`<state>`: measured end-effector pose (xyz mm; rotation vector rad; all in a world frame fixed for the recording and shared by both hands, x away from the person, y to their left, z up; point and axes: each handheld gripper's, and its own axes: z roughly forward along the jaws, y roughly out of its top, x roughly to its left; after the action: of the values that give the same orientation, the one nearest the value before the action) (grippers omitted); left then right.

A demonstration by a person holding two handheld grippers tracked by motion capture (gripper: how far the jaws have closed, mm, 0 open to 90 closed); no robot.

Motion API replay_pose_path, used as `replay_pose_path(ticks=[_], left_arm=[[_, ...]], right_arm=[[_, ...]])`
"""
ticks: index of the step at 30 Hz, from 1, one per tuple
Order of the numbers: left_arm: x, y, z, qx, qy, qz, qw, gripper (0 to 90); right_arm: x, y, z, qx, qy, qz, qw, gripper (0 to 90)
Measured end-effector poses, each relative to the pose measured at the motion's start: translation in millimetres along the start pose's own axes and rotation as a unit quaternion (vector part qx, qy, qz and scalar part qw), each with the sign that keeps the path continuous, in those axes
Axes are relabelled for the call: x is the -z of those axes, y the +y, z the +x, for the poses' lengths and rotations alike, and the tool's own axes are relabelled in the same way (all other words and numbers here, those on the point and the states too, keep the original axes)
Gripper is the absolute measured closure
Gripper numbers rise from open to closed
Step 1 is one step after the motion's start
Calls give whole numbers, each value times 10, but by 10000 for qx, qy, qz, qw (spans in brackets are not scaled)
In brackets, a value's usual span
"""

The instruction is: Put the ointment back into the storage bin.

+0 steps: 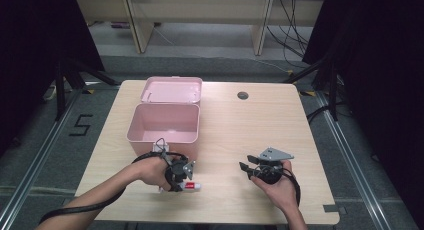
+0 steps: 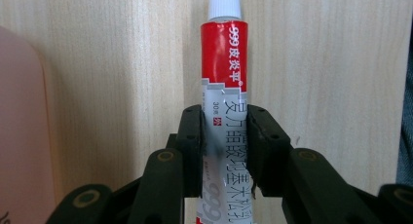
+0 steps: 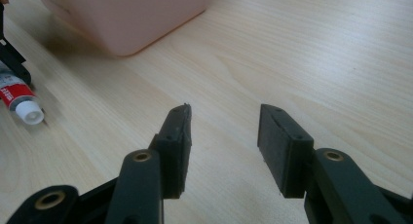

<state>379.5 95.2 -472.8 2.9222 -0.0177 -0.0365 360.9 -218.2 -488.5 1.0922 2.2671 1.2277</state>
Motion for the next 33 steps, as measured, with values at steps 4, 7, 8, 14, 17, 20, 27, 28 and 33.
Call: replay_pose_path(ticks=[4,7,8,14,17,20,27,28,33], left_arm=[[41,-24,-26,99,30,-176,9998,693],[91,-37,-10,-60,80,-137,9999,694],[104,-40,-11,-75,93,-145,9998,694],[162,-61,-27,0,125,-275,9995,694],[201,-69,-26,-59,132,-254,9996,694],[236,-75,-27,-121,182,-251,9994,694],[331,-107,-14,-136,262,-297,9991,694],[346,-111,-11,-143,289,-304,9990,694],[412,-120,-4,-130,308,-311,9990,694]], right_arm=[[-3,-1,2,-11,2,-1,10000,568],[-6,-3,19,-114,35,26,9999,569],[-15,-4,6,-13,15,-23,10000,569],[-25,-10,26,-115,36,18,9999,570],[-24,-5,27,-119,48,18,9999,571],[-26,-5,24,-128,74,51,9999,570],[-40,-12,22,-107,62,-2,9999,570],[-42,-12,20,-96,62,-8,9999,571],[-38,-14,23,-114,68,34,9999,570]])
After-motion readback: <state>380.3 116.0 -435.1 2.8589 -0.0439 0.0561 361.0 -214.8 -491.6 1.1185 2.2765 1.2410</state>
